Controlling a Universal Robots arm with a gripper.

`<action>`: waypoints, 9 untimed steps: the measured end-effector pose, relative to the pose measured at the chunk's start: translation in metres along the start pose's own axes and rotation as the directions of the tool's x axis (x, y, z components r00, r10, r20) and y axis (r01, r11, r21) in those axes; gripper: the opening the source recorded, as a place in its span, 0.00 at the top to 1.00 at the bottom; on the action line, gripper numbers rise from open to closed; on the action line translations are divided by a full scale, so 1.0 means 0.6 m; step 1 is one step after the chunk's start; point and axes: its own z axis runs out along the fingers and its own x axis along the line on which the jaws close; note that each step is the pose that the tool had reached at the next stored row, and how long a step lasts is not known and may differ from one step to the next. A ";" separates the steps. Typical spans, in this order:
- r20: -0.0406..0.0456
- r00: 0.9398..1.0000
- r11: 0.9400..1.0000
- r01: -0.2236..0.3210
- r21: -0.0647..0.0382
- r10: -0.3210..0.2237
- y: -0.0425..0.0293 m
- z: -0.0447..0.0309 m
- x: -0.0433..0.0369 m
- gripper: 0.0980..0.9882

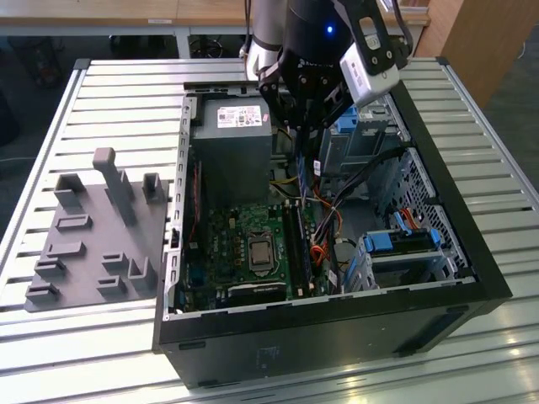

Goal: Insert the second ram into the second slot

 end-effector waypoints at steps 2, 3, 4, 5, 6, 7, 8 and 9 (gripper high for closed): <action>0.000 1.000 1.000 -0.001 0.000 0.001 -0.001 0.004 0.000 0.96; 0.000 1.000 1.000 -0.001 0.000 0.001 -0.001 0.006 0.000 0.96; 0.000 1.000 1.000 -0.001 0.000 0.001 -0.001 0.008 0.000 0.96; 0.000 1.000 1.000 -0.001 0.000 0.001 -0.002 0.010 0.000 0.96; 0.000 1.000 1.000 0.000 0.000 0.000 -0.002 0.012 -0.001 0.96; 0.000 1.000 1.000 0.002 0.000 -0.002 -0.002 0.015 -0.001 0.96; 0.000 1.000 1.000 0.006 0.001 -0.006 -0.002 0.017 -0.001 0.96; 0.000 1.000 1.000 0.010 0.001 -0.010 -0.002 0.019 -0.001 0.96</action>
